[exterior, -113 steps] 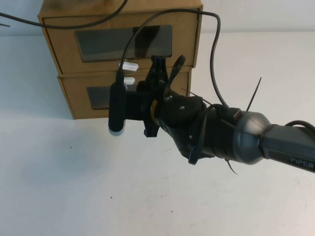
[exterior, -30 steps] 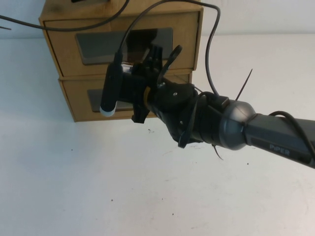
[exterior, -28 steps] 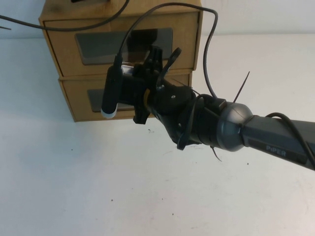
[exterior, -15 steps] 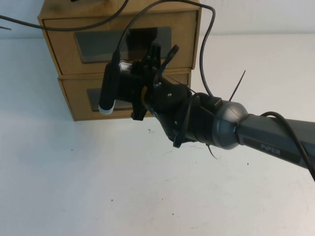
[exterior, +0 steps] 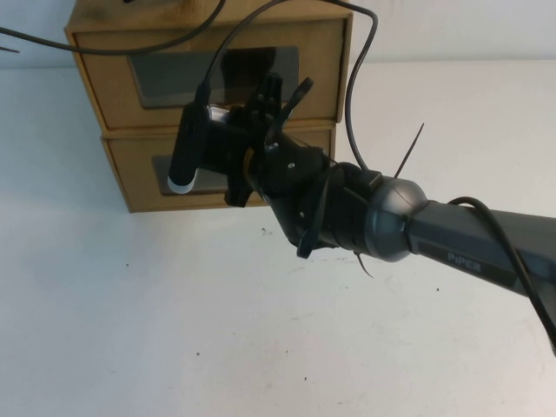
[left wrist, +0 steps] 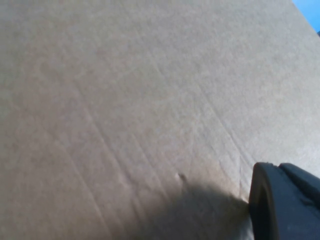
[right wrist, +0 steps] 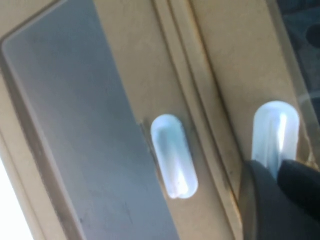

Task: Open the shoe box
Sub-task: 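Pull the top drawer of the cardboard box fully open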

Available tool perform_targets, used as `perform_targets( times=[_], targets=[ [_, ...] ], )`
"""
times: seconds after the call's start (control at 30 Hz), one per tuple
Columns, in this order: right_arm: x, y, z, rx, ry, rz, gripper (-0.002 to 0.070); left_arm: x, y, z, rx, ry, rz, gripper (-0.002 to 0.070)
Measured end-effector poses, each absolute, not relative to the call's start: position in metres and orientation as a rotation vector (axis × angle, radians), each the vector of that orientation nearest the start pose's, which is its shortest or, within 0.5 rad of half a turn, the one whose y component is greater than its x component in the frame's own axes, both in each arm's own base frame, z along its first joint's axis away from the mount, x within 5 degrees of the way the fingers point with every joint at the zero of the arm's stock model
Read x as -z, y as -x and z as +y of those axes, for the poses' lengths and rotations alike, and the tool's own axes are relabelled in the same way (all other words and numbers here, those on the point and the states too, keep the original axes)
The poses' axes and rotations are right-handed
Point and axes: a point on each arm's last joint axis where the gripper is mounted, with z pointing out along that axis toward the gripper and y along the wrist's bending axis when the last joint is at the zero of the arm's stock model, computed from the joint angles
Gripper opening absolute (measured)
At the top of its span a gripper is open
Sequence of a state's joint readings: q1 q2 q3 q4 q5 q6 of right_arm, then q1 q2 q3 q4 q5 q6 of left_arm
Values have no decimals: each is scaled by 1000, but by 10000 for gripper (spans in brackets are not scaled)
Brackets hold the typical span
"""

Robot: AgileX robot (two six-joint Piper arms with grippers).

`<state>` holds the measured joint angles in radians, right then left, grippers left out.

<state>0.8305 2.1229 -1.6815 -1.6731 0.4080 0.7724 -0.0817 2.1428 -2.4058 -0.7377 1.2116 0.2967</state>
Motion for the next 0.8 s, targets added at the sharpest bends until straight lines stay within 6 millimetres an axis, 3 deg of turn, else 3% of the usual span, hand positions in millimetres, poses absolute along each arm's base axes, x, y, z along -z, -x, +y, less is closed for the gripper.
perform_targets(
  times=[0.4,0.8],
  targets=[
    [-252,-368,350,431,1220,1417,15,-398,-459,-95,828,-419,2213,-6],
    [-256,-357,354,552,1323,1406,9,-398,-459,-95,833,-409,2218,-6]
  ],
)
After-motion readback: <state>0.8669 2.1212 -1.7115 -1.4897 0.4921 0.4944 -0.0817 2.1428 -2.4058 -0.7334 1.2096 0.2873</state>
